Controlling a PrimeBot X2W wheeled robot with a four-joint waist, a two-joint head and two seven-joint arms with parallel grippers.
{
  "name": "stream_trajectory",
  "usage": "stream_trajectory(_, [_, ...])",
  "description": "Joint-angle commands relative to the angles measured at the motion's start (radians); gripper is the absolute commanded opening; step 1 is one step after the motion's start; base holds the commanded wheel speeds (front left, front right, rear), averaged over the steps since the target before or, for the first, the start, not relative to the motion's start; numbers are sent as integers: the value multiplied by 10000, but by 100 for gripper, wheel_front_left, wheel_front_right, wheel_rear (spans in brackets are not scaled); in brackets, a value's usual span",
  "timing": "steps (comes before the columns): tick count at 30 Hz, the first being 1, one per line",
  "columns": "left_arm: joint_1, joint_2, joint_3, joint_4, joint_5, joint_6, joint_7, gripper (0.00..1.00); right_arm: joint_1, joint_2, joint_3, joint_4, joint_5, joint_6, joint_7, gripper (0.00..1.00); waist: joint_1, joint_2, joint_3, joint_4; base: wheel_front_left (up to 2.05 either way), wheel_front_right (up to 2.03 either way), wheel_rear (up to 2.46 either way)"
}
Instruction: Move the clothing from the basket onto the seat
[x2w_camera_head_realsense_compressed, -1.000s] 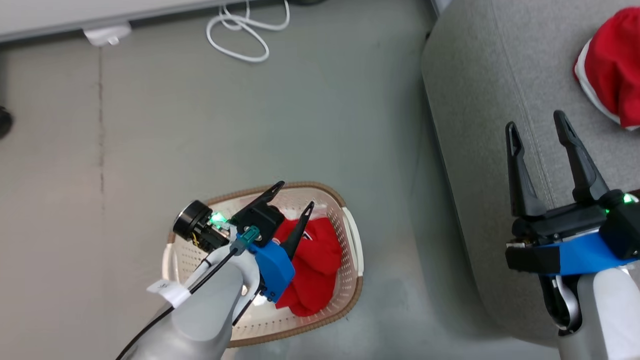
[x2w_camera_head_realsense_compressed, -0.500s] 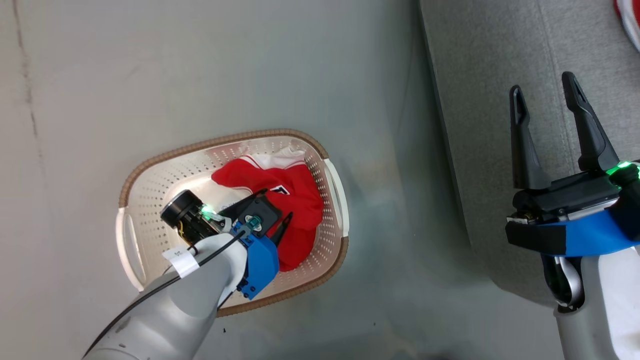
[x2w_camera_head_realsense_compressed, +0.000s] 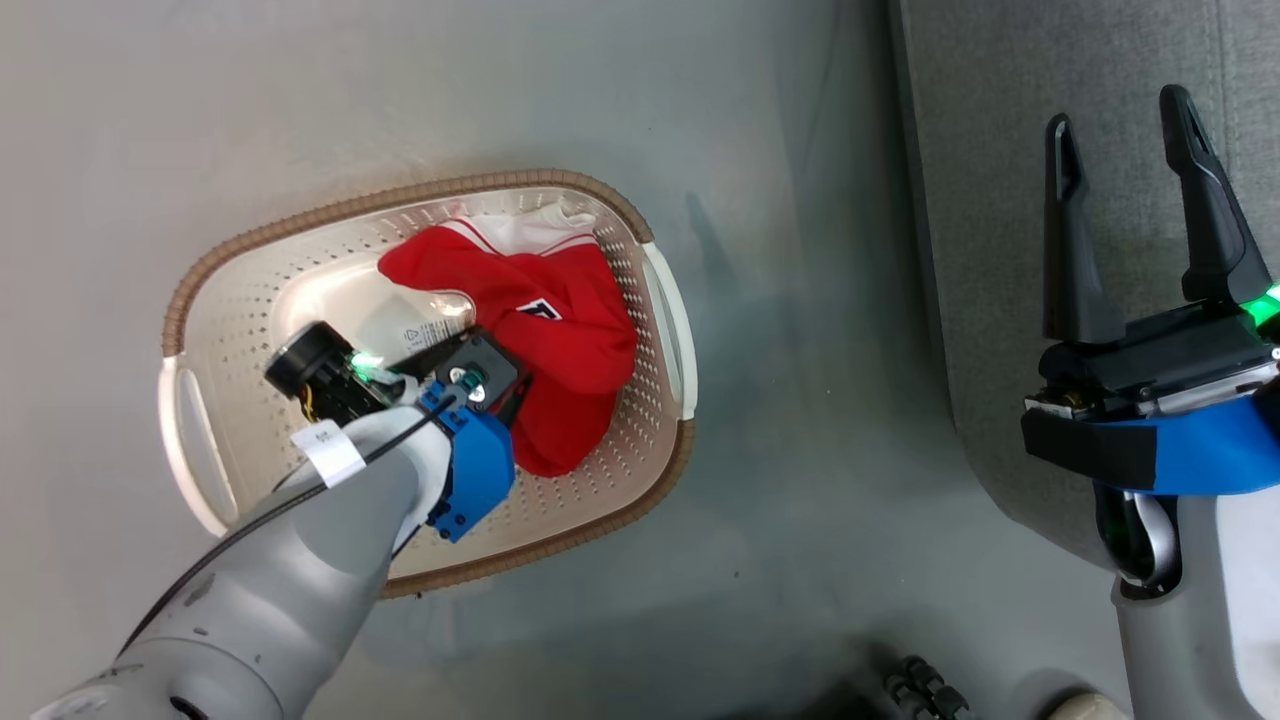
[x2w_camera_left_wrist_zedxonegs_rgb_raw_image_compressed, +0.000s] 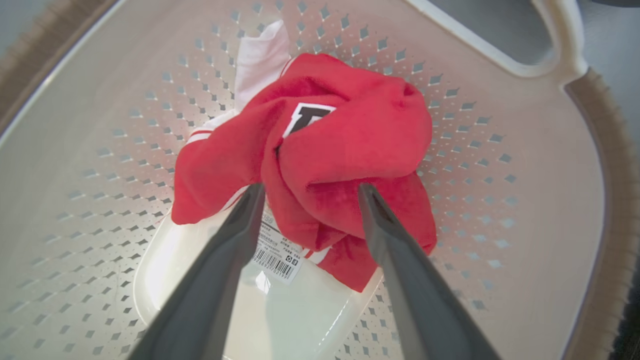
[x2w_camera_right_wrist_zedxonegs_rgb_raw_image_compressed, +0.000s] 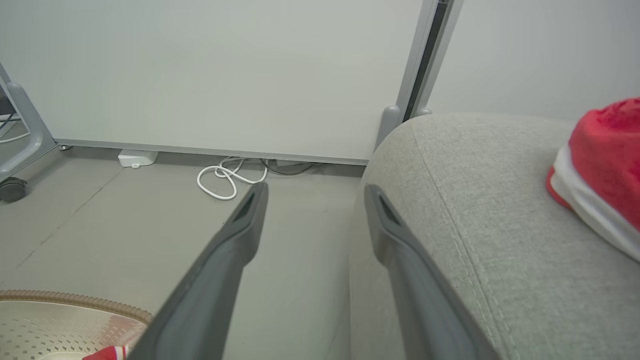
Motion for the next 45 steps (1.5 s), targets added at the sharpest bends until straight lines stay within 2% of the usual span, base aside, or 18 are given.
stream_trajectory(1, [-254,95,-53,85,-115,-2,35,100,-190,61,-6,-99,-13,1,-5,100,-1,0,287,-92,0,0,0])
stream_trajectory(17, [-1358,34,-363,457,-57,-3,319,100,13,222,-29,-942,-215,1,-5,100,-1,0,1761,-297,0,0,0])
stream_trajectory(18, [-1387,31,-370,445,-59,-3,275,38,28,230,-26,-953,-220,1,-3,100,-1,0,1783,-291,0,0,0])
stream_trajectory(19, [-1406,25,-376,429,-12,-3,229,0,40,239,-26,-960,-232,1,-3,100,-1,0,1800,-279,0,0,0])
stream_trajectory(26, [-1465,-179,-398,361,-124,-3,-194,0,-72,241,-58,-831,-222,1,-5,100,-1,0,1632,-55,0,0,0])
stream_trajectory(35, [-1142,-413,-217,314,-727,-3,-754,0,-151,128,-39,-439,-121,1,-3,100,-1,0,647,420,0,0,0])
stream_trajectory(39, [-935,-454,366,3,-1069,132,-806,0,-53,82,-95,-205,-89,1,-5,100,-1,0,-45,621,0,0,0])
stream_trajectory(45, [-195,-87,1290,-1013,-935,469,-804,0,240,3,-205,215,7,1,-5,100,-1,0,-1217,880,0,0,0])
